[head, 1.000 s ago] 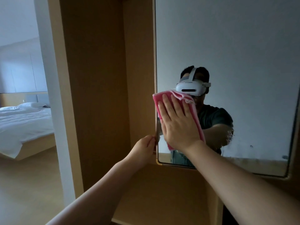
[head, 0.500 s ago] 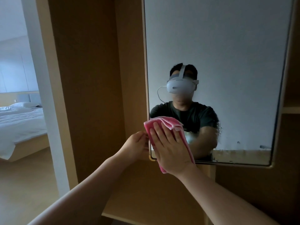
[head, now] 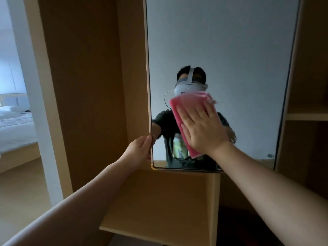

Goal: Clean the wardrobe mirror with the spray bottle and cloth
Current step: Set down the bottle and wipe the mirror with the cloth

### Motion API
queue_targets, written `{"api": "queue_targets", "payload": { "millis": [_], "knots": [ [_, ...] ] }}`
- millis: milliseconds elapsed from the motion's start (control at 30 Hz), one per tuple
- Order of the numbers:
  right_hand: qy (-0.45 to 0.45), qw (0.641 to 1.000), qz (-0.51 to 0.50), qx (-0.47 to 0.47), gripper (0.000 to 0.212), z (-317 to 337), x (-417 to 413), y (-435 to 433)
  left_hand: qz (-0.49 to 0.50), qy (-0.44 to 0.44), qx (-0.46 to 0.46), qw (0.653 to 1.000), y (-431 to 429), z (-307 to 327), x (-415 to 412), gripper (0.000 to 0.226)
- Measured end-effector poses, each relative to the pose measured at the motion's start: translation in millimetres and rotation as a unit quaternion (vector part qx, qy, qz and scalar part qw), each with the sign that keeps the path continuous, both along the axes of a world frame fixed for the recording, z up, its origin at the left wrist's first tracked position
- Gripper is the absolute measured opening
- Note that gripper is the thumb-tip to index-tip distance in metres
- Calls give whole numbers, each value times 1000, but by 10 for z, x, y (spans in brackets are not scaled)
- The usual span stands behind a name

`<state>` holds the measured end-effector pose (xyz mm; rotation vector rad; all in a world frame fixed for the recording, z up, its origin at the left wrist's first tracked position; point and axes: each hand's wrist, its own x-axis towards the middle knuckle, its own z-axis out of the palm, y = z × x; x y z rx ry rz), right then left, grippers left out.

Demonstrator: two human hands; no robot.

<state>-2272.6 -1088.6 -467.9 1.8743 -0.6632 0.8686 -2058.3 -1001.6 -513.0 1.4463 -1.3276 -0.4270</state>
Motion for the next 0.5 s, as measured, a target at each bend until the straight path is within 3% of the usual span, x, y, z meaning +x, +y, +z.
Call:
{"api": "queue_targets", "payload": {
  "millis": [233, 500],
  "knots": [
    [-18, 1000, -11, -15, 57, 187, -147, 10, 14, -23, -8, 1000, -50, -5, -6, 34],
    [-50, 999, 2, 1, 59, -220, -178, -88, 32, -48, -28, 998, -78, -44, -33, 42]
  ]
}}
